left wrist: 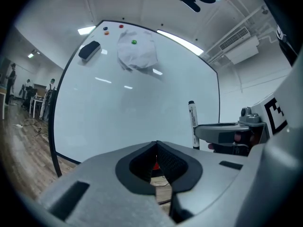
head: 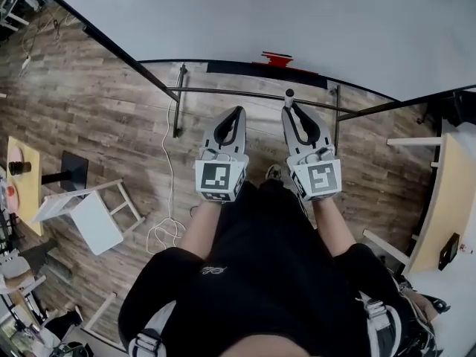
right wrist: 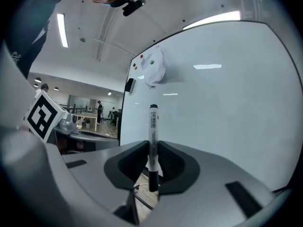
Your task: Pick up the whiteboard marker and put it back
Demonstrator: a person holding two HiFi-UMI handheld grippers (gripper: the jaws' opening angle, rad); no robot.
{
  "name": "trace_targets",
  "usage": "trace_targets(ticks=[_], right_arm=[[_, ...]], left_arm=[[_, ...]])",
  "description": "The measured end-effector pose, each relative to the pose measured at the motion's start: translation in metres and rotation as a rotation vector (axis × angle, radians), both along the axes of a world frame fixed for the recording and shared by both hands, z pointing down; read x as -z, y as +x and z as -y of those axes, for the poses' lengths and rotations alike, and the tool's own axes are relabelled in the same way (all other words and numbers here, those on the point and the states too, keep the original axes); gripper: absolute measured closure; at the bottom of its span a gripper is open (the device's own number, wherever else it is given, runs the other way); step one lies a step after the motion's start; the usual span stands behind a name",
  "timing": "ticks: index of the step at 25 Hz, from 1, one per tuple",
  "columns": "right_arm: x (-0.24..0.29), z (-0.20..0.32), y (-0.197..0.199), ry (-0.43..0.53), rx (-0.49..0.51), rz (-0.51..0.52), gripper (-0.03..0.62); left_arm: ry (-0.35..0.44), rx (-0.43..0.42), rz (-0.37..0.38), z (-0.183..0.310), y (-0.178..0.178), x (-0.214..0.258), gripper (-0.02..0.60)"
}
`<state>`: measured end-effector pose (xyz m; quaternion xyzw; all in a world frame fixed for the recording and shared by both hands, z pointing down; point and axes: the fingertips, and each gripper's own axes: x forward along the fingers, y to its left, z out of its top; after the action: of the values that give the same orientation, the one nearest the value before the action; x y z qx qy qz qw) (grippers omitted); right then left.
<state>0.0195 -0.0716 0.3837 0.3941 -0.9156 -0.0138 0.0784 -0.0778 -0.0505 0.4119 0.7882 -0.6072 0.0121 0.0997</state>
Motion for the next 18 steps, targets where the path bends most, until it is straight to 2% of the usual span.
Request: trace_targets(ticks=[7, 13, 18], right_arm=[[0.018, 0.005, 0.029, 0.019, 0.023, 0.059, 0.542], [0.019, 0.004, 0.04, 0.012, 0.097, 0.088, 0.542], [0.02, 0.006, 0.041, 0.006, 0.173, 0.116, 0.542]], left_arm=[[0.027, -0.001, -0.05, 0.011, 0.032, 0.011, 0.575], [0.003, 0.019, -0.024, 0.014, 0.057, 0.009, 0.575], [0.001, 0.072, 0.011, 0.009, 0.061, 0.015, 0.575]])
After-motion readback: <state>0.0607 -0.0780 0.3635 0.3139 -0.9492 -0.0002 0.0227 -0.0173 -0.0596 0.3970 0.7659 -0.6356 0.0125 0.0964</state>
